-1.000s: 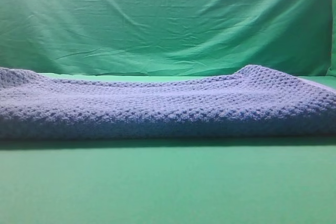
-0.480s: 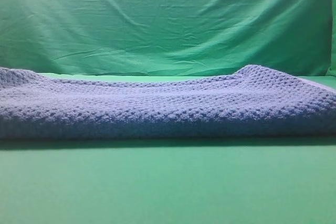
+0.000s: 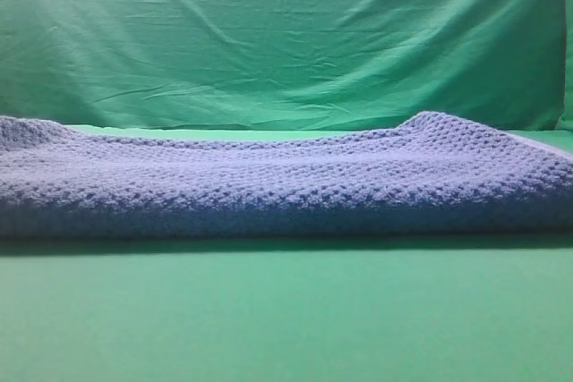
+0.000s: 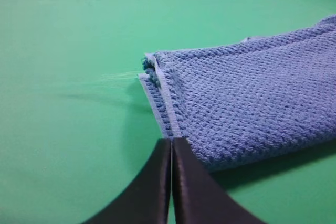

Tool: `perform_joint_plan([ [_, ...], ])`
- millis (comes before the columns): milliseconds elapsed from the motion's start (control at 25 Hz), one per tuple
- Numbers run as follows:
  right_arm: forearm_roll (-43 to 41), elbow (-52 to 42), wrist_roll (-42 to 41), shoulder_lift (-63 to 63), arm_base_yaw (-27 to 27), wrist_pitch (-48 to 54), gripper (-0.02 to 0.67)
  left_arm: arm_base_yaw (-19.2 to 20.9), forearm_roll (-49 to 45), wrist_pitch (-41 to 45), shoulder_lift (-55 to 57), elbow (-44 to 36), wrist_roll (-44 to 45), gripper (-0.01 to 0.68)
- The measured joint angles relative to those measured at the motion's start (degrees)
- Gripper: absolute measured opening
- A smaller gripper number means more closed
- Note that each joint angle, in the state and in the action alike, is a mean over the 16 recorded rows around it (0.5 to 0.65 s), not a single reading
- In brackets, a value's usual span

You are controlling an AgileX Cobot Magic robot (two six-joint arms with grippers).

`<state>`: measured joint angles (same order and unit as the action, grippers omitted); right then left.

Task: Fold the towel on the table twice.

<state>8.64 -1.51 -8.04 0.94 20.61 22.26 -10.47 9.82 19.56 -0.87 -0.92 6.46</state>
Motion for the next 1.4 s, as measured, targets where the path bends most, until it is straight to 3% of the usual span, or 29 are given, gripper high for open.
perform_joint_plan([
  [560,0.13,0.0,-0.06,0.0,-14.1,0.06,0.0,5.57,0.0,0.0,0.0,0.0,0.0,0.0],
  [1400,-2.97,0.02,-0.13,0.0,-14.93,0.15,0.0,5.61,0.0,0.02,0.0,0.0,1.31,0.0],
])
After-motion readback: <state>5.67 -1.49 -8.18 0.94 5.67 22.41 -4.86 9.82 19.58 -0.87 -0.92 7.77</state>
